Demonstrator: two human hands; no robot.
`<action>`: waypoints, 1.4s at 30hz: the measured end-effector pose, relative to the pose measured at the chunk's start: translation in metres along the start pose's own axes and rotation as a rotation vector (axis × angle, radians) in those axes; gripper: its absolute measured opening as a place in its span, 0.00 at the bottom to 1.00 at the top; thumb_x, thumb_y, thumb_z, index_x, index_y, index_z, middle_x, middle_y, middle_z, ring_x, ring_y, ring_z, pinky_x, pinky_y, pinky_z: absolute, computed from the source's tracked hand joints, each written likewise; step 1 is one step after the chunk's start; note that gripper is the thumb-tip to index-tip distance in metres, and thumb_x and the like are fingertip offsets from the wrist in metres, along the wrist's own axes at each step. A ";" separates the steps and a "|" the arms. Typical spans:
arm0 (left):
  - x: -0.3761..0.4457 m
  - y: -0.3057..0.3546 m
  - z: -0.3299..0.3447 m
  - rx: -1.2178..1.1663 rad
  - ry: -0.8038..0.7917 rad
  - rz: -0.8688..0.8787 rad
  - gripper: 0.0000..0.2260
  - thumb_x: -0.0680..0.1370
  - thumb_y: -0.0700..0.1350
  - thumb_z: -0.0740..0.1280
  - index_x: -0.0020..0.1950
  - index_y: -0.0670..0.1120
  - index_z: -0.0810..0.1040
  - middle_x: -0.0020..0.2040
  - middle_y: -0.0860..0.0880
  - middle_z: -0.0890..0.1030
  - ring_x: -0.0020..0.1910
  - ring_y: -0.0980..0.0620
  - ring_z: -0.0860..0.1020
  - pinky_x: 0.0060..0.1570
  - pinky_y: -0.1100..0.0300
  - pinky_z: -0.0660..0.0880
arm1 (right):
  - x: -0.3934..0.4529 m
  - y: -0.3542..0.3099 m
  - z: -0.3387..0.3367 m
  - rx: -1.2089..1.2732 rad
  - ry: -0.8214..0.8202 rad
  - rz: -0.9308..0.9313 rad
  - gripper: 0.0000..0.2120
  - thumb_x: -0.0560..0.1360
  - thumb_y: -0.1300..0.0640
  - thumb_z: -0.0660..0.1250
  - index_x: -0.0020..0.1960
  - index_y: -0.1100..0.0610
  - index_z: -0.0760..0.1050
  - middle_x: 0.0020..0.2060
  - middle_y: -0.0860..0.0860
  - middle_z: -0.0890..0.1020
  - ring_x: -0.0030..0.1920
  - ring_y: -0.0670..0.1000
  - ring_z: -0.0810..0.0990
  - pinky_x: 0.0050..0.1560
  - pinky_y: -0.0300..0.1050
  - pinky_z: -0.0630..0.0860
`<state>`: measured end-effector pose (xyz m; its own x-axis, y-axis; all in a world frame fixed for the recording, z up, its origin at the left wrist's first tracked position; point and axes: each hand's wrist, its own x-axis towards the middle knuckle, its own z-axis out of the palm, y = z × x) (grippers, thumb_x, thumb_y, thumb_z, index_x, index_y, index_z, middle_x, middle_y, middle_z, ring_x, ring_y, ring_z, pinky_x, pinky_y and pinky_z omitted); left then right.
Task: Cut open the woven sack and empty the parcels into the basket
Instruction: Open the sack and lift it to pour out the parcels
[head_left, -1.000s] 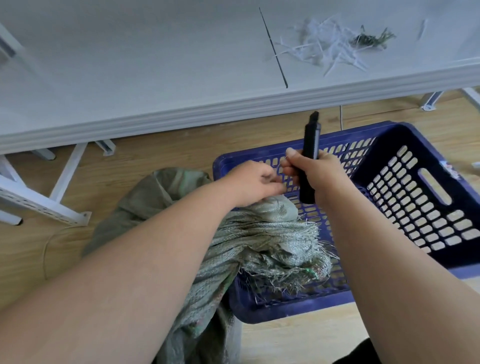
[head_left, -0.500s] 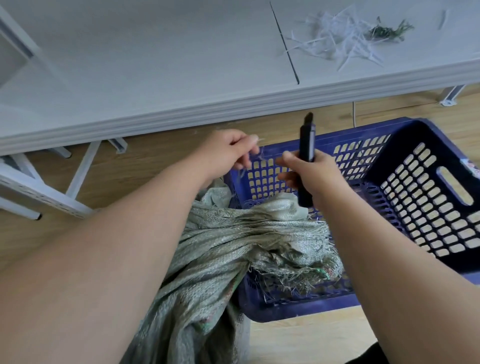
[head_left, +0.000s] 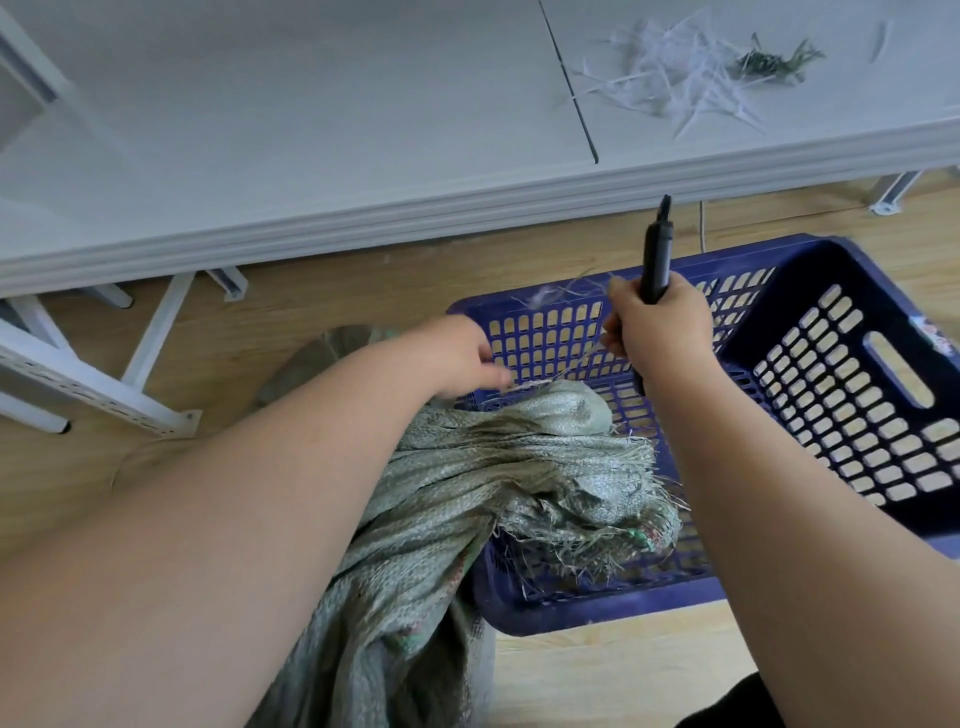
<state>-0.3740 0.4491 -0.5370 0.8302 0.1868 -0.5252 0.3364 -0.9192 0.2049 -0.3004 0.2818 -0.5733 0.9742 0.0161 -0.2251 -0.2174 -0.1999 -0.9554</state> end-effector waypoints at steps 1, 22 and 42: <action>-0.002 0.001 0.002 0.127 -0.074 -0.005 0.20 0.78 0.55 0.65 0.66 0.46 0.76 0.58 0.49 0.80 0.53 0.49 0.77 0.51 0.58 0.73 | 0.000 -0.001 0.001 -0.009 -0.009 -0.019 0.06 0.78 0.54 0.65 0.43 0.53 0.72 0.31 0.50 0.79 0.31 0.50 0.80 0.45 0.53 0.82; 0.000 -0.010 -0.004 0.460 0.017 -0.192 0.14 0.74 0.56 0.71 0.54 0.50 0.79 0.49 0.52 0.80 0.47 0.49 0.78 0.42 0.57 0.74 | -0.017 -0.004 0.017 -0.017 -0.257 -0.032 0.03 0.78 0.56 0.66 0.47 0.55 0.75 0.38 0.52 0.83 0.35 0.48 0.82 0.31 0.36 0.77; -0.008 -0.004 -0.002 -0.596 0.245 0.076 0.07 0.81 0.44 0.63 0.51 0.44 0.80 0.39 0.51 0.80 0.34 0.56 0.78 0.32 0.67 0.77 | -0.027 -0.001 0.028 -0.002 -0.414 0.056 0.11 0.78 0.54 0.66 0.56 0.61 0.75 0.49 0.56 0.84 0.39 0.50 0.83 0.37 0.42 0.81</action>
<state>-0.3812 0.4521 -0.5325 0.9150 0.2676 -0.3021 0.4035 -0.5962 0.6941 -0.3285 0.3093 -0.5717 0.8541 0.3976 -0.3352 -0.2690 -0.2138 -0.9391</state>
